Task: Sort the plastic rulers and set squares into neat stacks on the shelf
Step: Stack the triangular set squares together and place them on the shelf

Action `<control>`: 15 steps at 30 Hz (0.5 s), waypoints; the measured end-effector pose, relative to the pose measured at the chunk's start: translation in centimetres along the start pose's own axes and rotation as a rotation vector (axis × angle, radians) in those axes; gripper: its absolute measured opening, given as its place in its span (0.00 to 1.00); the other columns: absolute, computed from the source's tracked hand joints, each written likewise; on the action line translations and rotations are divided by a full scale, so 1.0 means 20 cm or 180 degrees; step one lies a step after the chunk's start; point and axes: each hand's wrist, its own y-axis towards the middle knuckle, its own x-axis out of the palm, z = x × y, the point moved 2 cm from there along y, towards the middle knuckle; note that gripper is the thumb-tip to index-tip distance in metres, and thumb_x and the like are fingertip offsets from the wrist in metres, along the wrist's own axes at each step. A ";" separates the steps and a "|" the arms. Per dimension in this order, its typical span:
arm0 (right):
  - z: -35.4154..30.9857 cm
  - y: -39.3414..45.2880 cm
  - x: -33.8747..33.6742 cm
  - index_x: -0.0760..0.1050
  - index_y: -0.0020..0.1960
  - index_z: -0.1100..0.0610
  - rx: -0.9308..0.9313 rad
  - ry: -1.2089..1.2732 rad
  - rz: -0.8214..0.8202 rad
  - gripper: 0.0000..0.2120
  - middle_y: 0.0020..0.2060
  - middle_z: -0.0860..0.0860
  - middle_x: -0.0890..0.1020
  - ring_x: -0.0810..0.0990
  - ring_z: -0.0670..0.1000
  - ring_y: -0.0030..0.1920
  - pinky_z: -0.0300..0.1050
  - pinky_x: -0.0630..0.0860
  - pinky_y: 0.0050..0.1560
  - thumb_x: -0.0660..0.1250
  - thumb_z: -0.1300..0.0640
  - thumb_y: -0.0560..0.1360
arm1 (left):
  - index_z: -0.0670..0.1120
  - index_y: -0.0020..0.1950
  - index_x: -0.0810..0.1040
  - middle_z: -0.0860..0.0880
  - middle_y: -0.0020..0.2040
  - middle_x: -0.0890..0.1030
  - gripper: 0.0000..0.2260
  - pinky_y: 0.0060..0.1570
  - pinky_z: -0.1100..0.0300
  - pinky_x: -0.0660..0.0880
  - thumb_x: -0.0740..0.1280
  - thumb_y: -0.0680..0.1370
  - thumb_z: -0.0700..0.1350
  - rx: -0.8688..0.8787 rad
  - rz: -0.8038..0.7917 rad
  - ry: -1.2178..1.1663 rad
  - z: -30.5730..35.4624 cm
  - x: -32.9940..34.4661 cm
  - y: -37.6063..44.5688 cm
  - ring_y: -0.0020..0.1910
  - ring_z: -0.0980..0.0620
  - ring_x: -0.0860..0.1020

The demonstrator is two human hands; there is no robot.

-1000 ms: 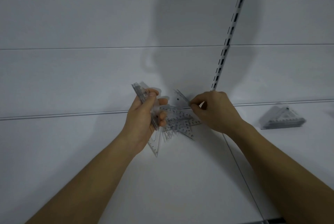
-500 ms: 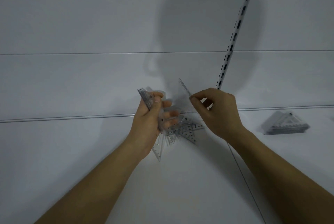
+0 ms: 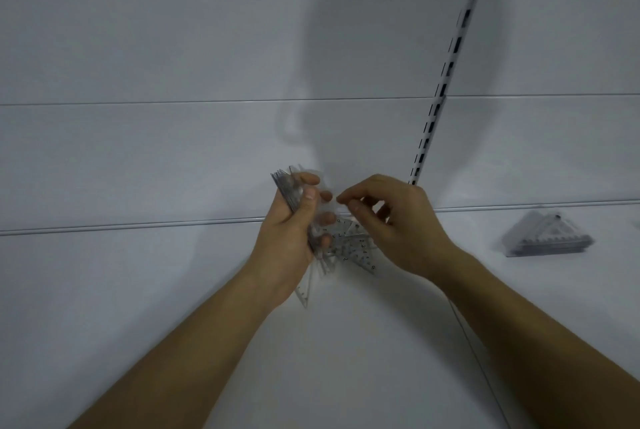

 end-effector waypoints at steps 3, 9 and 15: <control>0.13 0.00 -0.04 0.79 0.64 0.49 0.0525 -0.0644 -0.0584 0.15 0.57 0.45 0.79 0.77 0.41 0.50 0.33 0.71 0.51 0.68 0.58 0.77 | 0.50 0.52 0.77 0.38 0.60 0.80 0.08 0.33 0.57 0.70 0.68 0.75 0.50 -0.0230 0.0216 -0.0310 0.02 -0.02 0.01 0.46 0.45 0.76; 0.21 -0.01 -0.05 0.70 0.73 0.48 0.1059 -0.1015 -0.1410 0.26 0.61 0.49 0.78 0.75 0.49 0.58 0.40 0.69 0.59 0.72 0.51 0.76 | 0.47 0.46 0.76 0.41 0.57 0.81 0.10 0.23 0.65 0.65 0.69 0.74 0.53 -0.0052 0.0209 -0.0268 0.06 -0.02 0.00 0.29 0.55 0.72; 0.25 -0.01 -0.07 0.75 0.65 0.44 0.1482 -0.0512 -0.1262 0.24 0.46 0.44 0.80 0.79 0.42 0.44 0.30 0.71 0.43 0.77 0.53 0.72 | 0.43 0.48 0.76 0.43 0.59 0.83 0.35 0.20 0.68 0.61 0.51 0.73 0.74 -0.0602 0.0210 -0.0580 0.07 -0.01 -0.02 0.24 0.53 0.70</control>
